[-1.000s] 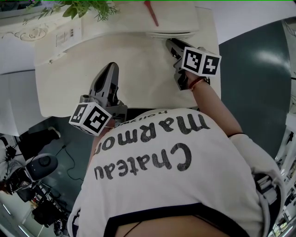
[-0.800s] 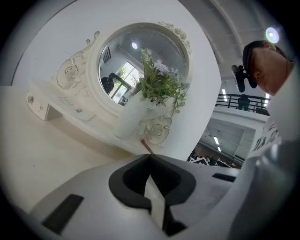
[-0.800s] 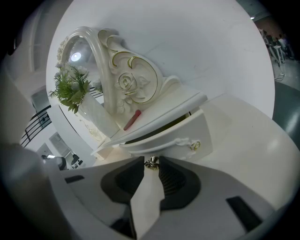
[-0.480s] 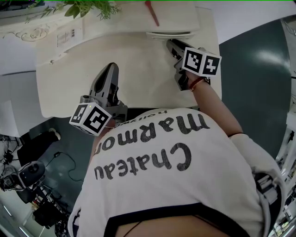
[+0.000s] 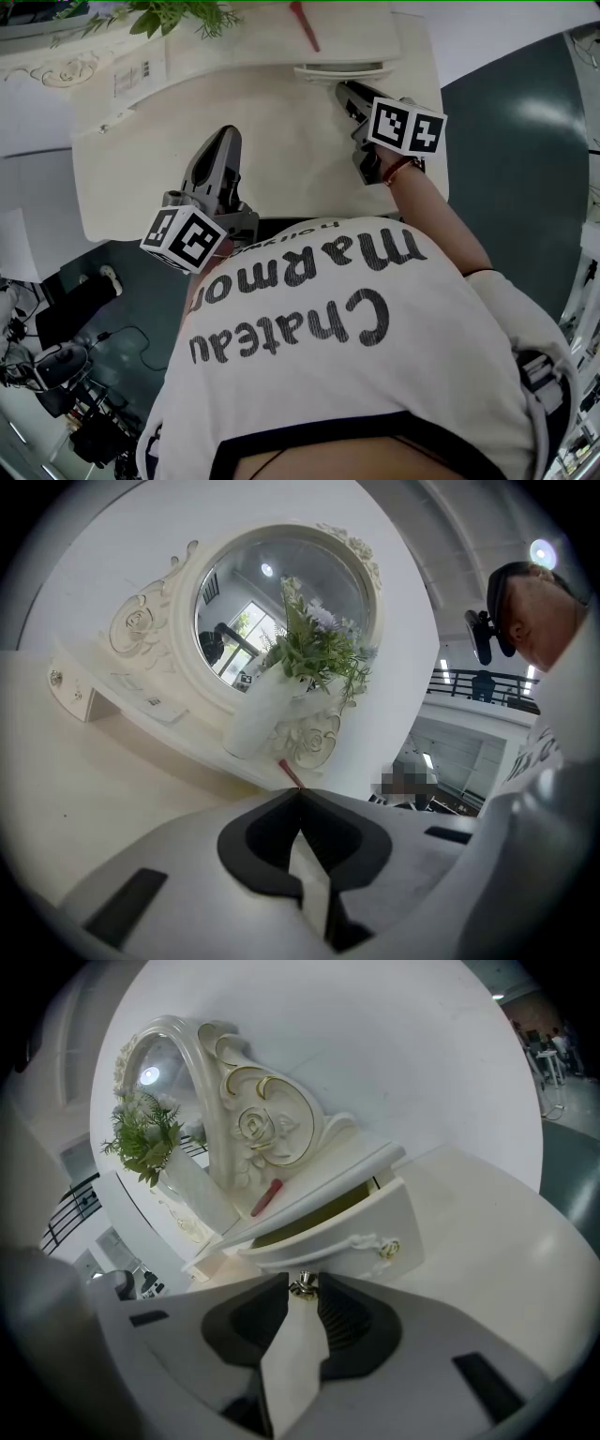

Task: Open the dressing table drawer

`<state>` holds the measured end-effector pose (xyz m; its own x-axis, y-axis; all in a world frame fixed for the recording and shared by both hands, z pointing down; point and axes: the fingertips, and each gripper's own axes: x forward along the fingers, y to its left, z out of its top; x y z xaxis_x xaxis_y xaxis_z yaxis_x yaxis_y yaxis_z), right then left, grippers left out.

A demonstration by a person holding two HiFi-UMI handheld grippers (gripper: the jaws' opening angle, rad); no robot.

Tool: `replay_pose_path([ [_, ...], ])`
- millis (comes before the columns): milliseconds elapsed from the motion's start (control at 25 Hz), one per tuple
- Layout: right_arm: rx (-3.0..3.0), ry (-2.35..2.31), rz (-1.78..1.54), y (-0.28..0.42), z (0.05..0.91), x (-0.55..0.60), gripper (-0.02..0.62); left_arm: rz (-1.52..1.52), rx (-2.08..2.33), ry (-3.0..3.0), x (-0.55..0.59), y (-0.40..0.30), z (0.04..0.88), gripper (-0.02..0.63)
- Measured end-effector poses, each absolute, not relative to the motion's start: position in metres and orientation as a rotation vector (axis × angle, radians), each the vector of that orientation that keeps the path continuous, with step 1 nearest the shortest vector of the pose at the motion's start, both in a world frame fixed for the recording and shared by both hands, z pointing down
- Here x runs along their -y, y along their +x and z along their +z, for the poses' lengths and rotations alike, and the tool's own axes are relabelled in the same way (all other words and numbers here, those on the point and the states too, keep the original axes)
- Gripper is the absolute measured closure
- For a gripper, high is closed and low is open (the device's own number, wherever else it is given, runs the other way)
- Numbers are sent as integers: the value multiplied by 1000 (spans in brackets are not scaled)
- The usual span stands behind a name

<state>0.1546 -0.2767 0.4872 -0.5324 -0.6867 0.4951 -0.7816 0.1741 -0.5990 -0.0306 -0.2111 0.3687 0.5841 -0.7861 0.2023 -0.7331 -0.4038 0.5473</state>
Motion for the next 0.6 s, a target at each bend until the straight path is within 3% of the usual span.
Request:
replay_pose_path([
  [600, 2319, 1446, 1291, 154, 488, 268, 486, -122, 1167, 2252, 214, -20, 363, 583],
])
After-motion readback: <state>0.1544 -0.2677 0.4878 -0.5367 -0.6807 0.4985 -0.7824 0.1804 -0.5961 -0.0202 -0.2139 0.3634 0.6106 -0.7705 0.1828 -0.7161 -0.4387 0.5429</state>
